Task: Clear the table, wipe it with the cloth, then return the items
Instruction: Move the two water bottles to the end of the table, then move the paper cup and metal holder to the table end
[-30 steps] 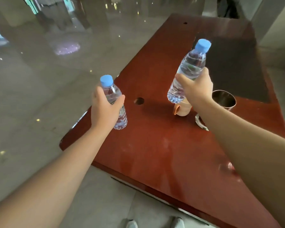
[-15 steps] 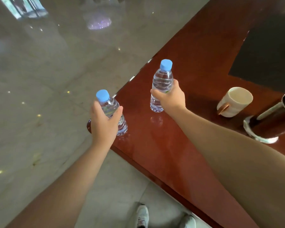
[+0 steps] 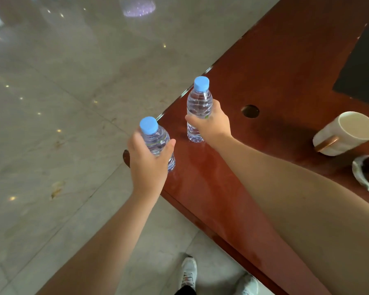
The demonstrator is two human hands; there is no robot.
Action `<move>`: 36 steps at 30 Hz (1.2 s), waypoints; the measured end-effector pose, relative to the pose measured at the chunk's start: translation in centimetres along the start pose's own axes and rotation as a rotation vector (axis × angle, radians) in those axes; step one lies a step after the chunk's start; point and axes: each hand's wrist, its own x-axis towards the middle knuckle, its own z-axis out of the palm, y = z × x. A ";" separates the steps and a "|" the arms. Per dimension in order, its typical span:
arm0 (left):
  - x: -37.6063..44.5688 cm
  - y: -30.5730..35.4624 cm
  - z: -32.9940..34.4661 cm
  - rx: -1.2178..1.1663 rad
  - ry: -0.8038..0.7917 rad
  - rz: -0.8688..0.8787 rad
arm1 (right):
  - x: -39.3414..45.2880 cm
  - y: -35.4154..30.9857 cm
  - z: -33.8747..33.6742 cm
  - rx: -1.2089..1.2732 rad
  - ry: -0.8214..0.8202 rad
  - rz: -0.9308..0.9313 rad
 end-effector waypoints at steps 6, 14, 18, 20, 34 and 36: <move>-0.3 -0.1 0.7 -0.014 0.018 -0.005 | 0.3 0.3 -0.3 -0.014 -0.025 -0.018; -0.6 -0.5 0.8 -0.050 0.010 -0.029 | -0.7 0.7 -2.1 -0.020 -0.081 -0.004; -5.0 -1.6 0.5 -0.001 0.099 -0.141 | -2.9 1.4 -7.3 -0.048 0.006 -0.059; -8.5 -0.9 1.3 -0.007 0.042 -0.171 | -4.3 1.8 -10.7 -0.034 0.074 -0.077; -12.6 18.4 20.8 -0.059 -0.646 0.245 | -14.6 8.1 -35.8 0.044 0.694 0.054; -13.0 20.0 22.6 0.007 -0.646 0.281 | -15.6 9.7 -38.3 0.025 0.732 0.087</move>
